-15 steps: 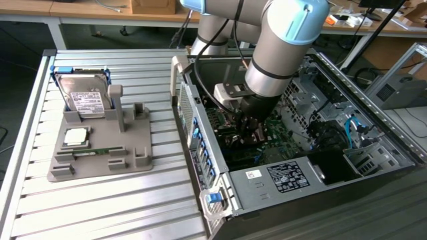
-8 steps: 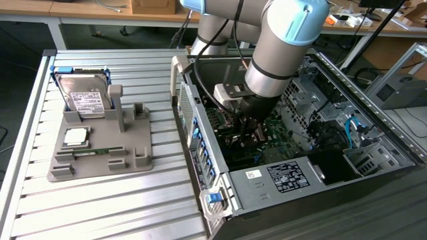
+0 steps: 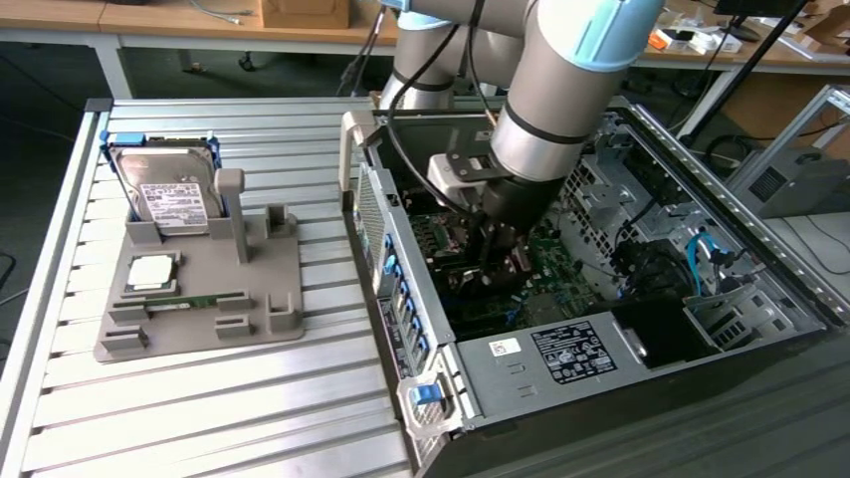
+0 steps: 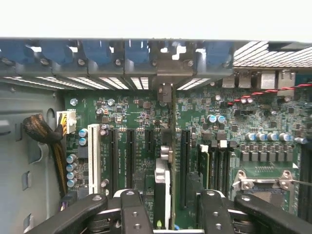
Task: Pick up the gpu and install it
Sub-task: 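Insert the gpu into the slot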
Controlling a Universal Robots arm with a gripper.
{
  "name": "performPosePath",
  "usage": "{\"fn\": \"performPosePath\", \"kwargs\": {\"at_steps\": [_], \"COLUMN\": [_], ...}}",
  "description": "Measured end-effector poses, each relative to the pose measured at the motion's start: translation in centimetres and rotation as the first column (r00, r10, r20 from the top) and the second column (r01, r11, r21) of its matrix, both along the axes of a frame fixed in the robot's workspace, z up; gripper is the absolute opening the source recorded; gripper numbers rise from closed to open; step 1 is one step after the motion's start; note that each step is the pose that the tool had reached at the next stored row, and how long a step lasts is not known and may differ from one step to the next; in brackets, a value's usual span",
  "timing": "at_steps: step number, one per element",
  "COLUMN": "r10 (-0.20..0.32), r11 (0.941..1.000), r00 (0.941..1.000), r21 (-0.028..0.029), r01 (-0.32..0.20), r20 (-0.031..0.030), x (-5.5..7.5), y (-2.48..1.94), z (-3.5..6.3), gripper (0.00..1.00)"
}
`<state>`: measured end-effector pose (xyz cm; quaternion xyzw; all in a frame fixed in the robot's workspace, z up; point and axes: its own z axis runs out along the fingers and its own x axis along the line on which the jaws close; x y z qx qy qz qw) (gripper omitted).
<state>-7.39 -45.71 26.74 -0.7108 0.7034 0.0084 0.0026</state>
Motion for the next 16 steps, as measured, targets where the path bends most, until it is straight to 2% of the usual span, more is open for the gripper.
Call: {"fn": "performPosePath", "kwargs": {"at_steps": [1, 4, 5, 6, 8, 11, 13, 15, 16], "r10": [0.0, 0.0, 0.0, 0.0, 0.001, 0.003, 0.005, 0.005, 0.005], "r11": [1.0, 1.0, 1.0, 1.0, 1.0, 1.0, 1.0, 1.0, 1.0], "r00": [1.0, 1.0, 1.0, 1.0, 1.0, 1.0, 1.0, 1.0, 0.9999], "r21": [-0.0002, 0.0001, 0.0, -0.0002, -0.001, -0.0011, -0.0012, -0.001, -0.0012], "r01": [0.0, 0.0, 0.0, 0.0, -0.001, -0.003, -0.005, -0.005, -0.005], "r20": [0.0009, 0.0021, 0.0023, 0.0025, 0.003, 0.0033, 0.0033, -0.0029, -0.0087], "x": [0.0, -0.1, -0.1, -0.1, -0.1, -0.1, -0.1, 0.5, 1.0], "y": [0.21, 0.65, 0.79, 0.91, 1.15, 1.22, 1.18, 0.97, 0.83], "z": [0.63, 1.46, 1.68, 1.81, 2.1, 2.29, 2.3, 2.28, 2.27], "gripper": [0.46, 0.45, 0.38, 0.38, 0.26, 0.2, 0.1, 0.1, 0.1]}}
